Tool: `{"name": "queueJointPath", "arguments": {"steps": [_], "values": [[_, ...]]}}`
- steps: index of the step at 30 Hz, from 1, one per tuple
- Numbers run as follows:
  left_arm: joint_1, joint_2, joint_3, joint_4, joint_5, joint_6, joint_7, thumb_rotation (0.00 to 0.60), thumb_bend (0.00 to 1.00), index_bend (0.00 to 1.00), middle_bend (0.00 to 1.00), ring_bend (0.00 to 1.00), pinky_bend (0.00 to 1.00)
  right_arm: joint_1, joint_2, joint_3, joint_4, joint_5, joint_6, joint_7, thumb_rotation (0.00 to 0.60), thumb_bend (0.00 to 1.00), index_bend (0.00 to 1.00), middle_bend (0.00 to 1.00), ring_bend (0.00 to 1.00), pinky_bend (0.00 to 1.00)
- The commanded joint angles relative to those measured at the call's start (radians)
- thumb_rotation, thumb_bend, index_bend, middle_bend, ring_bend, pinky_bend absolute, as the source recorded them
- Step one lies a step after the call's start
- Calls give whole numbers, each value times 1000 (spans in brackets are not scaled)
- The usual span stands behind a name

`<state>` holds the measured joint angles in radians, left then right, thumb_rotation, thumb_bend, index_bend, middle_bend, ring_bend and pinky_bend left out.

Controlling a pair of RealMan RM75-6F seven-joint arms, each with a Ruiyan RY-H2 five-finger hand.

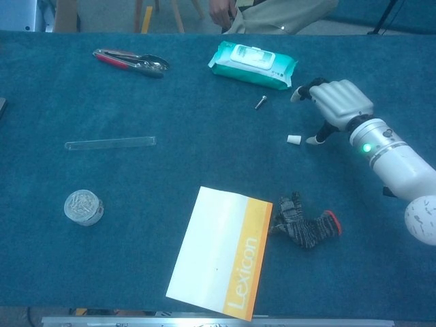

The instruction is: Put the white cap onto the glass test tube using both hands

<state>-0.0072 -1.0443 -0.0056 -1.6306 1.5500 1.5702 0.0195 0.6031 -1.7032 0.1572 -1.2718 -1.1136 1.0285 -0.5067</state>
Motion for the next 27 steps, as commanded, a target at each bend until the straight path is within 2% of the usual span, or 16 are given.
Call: {"name": "queueJointPath", "arguments": {"steps": [1, 27], "values": [[1, 0, 0, 2, 0, 1, -2, 600, 370, 250, 155, 0, 70, 5, -11, 1, 14, -5, -3, 8, 600, 0, 270, 274, 128, 266], [5, -3, -2, 16, -2, 3, -12, 600, 370, 249, 155, 0, 70, 45, -33, 38, 8, -13, 5, 13, 600, 0, 270, 274, 128, 266]]}}
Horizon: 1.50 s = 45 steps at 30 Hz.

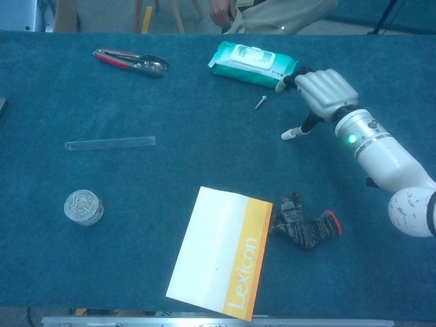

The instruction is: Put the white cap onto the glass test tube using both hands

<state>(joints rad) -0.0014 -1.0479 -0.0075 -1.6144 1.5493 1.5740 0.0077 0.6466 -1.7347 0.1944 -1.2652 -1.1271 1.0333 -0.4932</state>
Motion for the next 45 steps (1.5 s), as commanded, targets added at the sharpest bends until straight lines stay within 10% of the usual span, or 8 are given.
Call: {"name": "queueJointPath", "arguments": {"steps": [1, 20, 45], "values": [[0, 1, 0, 0, -1, -1, 0, 600, 370, 249, 155, 0, 70, 3, -2, 1, 3, 1, 0, -1, 600, 0, 270, 274, 128, 266], [-1, -1, 2, -5, 14, 2, 7, 600, 369, 249, 155, 0, 70, -20, 84, -21, -132, -22, 19, 24, 600, 32, 300, 274, 128, 266], [6, 0, 4, 12, 4, 1, -13, 600, 370, 242, 148, 0, 70, 1, 17, -47, -58, 39, -36, -23, 600, 193, 457, 274, 128, 266]]}}
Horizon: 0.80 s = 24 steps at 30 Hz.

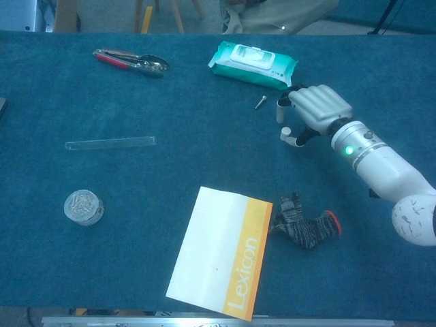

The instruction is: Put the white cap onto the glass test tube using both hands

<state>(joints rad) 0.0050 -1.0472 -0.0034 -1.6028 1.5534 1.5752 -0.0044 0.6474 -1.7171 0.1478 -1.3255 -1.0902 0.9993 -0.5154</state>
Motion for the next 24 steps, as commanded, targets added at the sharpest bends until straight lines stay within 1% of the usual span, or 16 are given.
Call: {"name": "queueJointPath", "arguments": {"steps": [1, 16, 24], "values": [[0, -1, 0, 2, 1, 0, -1, 600, 369, 242, 147, 0, 70, 1, -2, -1, 4, 4, -3, -1, 600, 193, 457, 274, 128, 266], [2, 1, 0, 5, -1, 1, -2, 600, 370, 228, 139, 0, 70, 6, -12, 0, 18, 28, -14, -11, 600, 232, 489, 274, 128, 266], [3, 0, -1, 9, -2, 2, -6, 600, 370, 223, 136, 0, 70, 9, -15, 0, 16, 38, -15, -19, 600, 238, 507, 274, 128, 266]]}}
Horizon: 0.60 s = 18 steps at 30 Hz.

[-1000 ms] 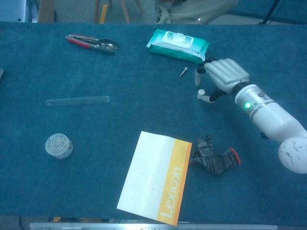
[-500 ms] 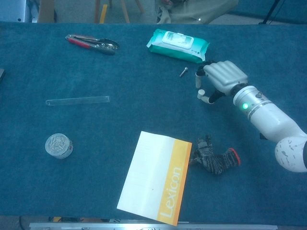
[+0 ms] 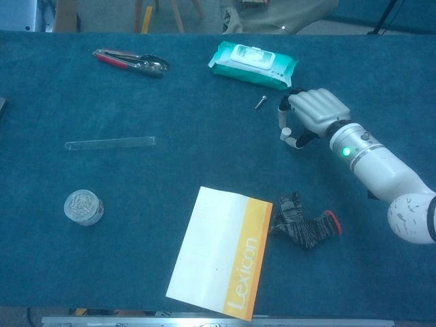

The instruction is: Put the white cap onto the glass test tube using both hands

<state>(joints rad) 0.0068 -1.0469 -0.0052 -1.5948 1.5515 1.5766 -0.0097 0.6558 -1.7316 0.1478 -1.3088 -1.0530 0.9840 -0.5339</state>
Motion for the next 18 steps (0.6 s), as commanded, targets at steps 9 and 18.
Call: {"name": "queueJointPath", "arguments": {"steps": [9, 18], "values": [[3, -1, 0, 6, -2, 2, -5, 600, 370, 217, 133, 0, 70, 5, -3, 5, 0, 12, -1, -6, 600, 253, 528, 275, 128, 266], [1, 2, -1, 7, -6, -4, -5, 600, 369, 216, 132, 0, 70, 6, 10, 25, -28, 24, 4, 18, 600, 273, 583, 283, 128, 266]]}}
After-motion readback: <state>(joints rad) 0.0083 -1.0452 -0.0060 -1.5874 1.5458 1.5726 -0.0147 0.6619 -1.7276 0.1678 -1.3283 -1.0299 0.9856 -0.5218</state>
